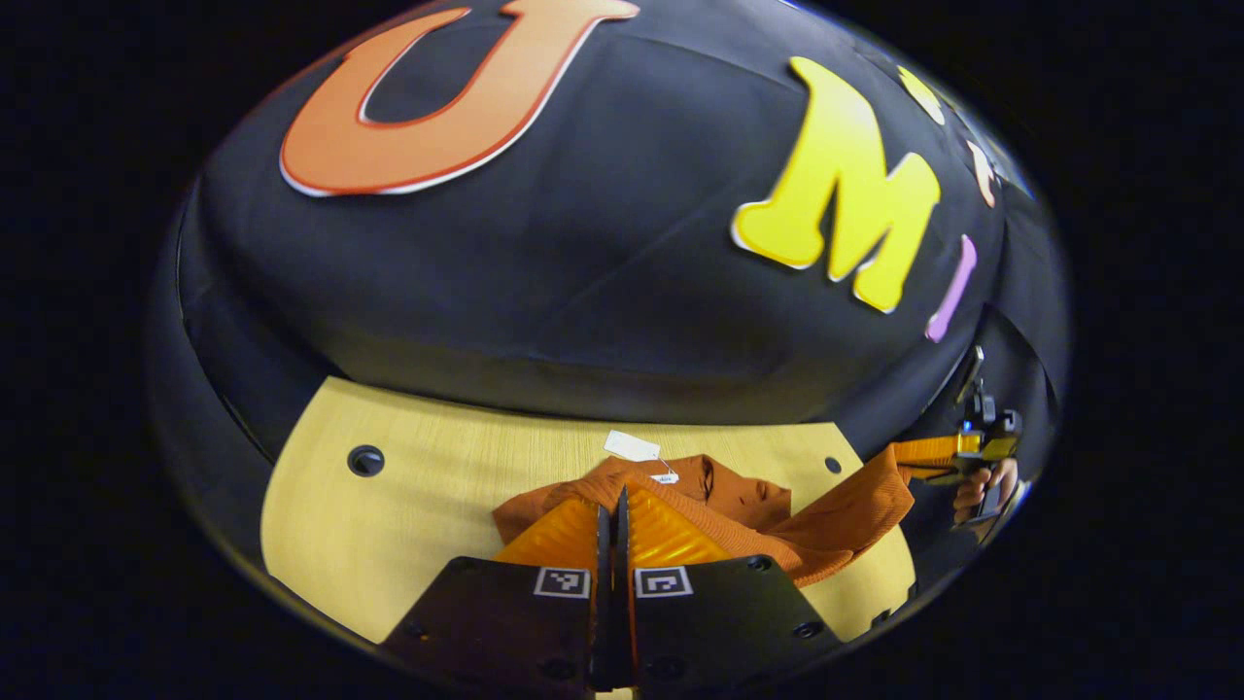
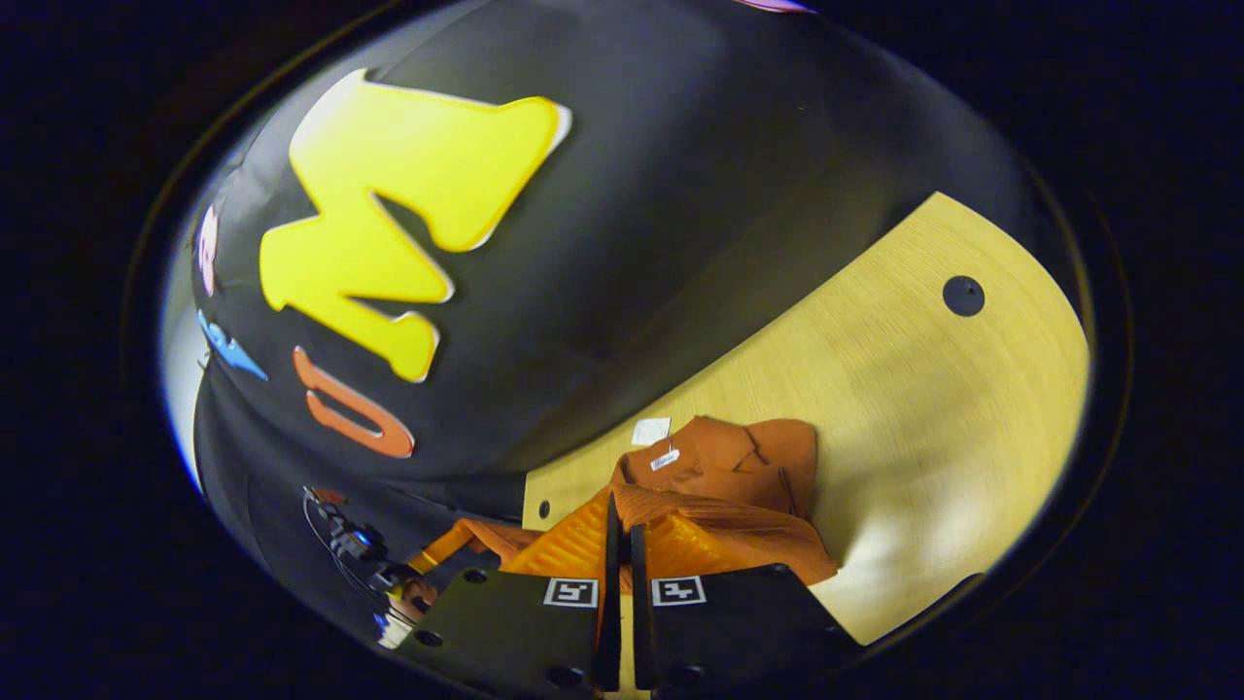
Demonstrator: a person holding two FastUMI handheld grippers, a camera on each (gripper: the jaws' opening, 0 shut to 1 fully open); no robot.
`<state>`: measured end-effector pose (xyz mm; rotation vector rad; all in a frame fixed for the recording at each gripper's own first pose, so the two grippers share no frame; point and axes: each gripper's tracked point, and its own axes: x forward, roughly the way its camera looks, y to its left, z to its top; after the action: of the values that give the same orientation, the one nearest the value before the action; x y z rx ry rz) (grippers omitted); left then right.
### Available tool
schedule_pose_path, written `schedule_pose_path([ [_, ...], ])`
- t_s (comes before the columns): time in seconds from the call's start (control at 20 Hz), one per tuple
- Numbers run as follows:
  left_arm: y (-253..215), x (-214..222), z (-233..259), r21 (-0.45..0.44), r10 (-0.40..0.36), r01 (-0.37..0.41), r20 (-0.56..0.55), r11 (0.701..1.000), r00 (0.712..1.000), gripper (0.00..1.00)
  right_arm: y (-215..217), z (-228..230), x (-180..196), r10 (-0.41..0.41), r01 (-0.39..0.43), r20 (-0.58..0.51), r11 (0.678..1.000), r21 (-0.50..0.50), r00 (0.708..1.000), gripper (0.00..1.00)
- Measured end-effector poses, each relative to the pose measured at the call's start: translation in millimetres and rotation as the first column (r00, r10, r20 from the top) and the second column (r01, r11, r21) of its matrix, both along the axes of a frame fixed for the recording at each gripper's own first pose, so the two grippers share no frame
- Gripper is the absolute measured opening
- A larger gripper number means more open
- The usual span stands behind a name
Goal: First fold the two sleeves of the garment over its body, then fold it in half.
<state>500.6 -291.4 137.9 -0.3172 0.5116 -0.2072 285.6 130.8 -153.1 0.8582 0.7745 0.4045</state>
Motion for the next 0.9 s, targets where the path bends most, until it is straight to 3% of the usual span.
schedule_pose_path([
  [0.15, 6.7, 27.1, -38.7, -0.231, 0.105, -0.119, -0.072, 0.966, 0.992, 0.03, -1.5, -40.6, 34.0, -0.099, 0.103, -0.058, 0.993, 0.058, 0.993, 0.06],
  [0.3, 21.6, 46.0, -82.1, -0.389, 0.232, -0.28, -0.166, 0.878, 0.959, 0.03, 13.9, -84.0, 54.2, -0.144, 0.167, -0.151, 0.974, 0.153, 0.978, 0.06],
  [0.65, 6.5, 38.1, -108.4, -0.595, 0.39, -0.488, -0.297, 0.638, 0.872, 0.03, 2.6, -147.8, 92.9, -0.319, 0.374, -0.244, 0.899, 0.229, 0.916, 0.06],
  [0.8, -8.7, 23.8, -96.6, -0.688, 0.441, -0.554, -0.362, 0.468, 0.822, 0.03, 1.9, -157.7, 103.0, -0.366, 0.427, -0.26, 0.871, 0.243, 0.894, 0.06],
  [0.85, -12.5, 19.5, -91.3, -0.7, 0.453, -0.57, -0.379, 0.431, 0.807, 0.03, 2.9, -156.6, 100.1, -0.372, 0.433, -0.263, 0.87, 0.235, 0.89, 0.06],
  [0.9, -17.9, 15.2, -84.7, -0.699, 0.461, -0.576, -0.381, 0.423, 0.801, 0.03, 3.7, -158.0, 100.1, -0.377, 0.439, -0.268, 0.869, 0.227, 0.886, 0.06],
])
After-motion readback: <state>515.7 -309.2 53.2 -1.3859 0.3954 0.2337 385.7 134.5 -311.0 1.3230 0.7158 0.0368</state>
